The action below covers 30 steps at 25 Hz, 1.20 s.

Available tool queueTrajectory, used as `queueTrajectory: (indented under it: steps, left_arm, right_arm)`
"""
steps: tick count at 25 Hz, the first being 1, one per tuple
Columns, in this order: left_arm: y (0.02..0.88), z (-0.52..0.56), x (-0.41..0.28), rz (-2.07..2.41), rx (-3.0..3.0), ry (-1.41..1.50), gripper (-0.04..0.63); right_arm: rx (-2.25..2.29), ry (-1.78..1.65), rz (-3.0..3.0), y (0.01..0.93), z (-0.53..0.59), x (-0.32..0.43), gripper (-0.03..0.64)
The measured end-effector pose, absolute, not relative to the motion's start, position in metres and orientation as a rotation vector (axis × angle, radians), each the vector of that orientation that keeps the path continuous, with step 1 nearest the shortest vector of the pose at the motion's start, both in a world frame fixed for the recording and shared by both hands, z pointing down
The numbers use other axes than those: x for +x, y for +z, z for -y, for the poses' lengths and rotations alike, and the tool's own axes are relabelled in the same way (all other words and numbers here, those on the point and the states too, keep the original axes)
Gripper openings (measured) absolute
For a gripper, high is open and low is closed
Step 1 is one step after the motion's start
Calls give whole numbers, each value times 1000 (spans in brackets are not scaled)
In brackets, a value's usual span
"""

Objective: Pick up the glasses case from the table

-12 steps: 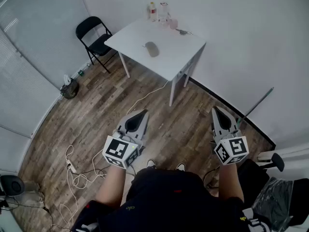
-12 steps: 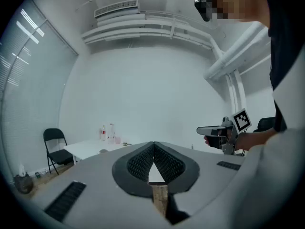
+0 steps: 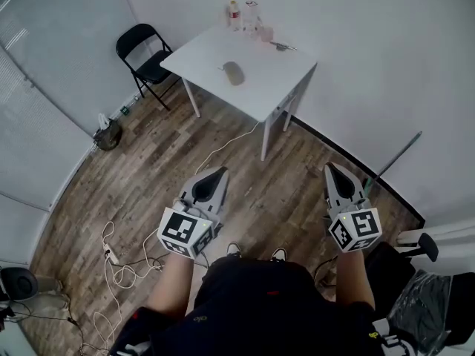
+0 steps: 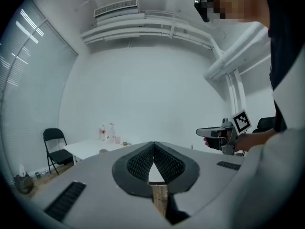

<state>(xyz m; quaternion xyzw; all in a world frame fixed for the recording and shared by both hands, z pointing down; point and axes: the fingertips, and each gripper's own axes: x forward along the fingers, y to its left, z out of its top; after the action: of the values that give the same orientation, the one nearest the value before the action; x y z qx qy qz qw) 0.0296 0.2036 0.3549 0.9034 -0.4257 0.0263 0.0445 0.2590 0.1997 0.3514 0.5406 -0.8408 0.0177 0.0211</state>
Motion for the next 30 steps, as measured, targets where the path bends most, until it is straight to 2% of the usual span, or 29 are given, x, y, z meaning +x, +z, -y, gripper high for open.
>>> queueTrajectory:
  steps: [16,30]
  left_arm:
    - [356,-194,11,1296,2759,71,20]
    - [373,-174,-72,1299,2739,121,20]
  right_arm:
    - [1586,20,2676,346,-193,226,23]
    - [1563,11,2674,351,-172,139,23]
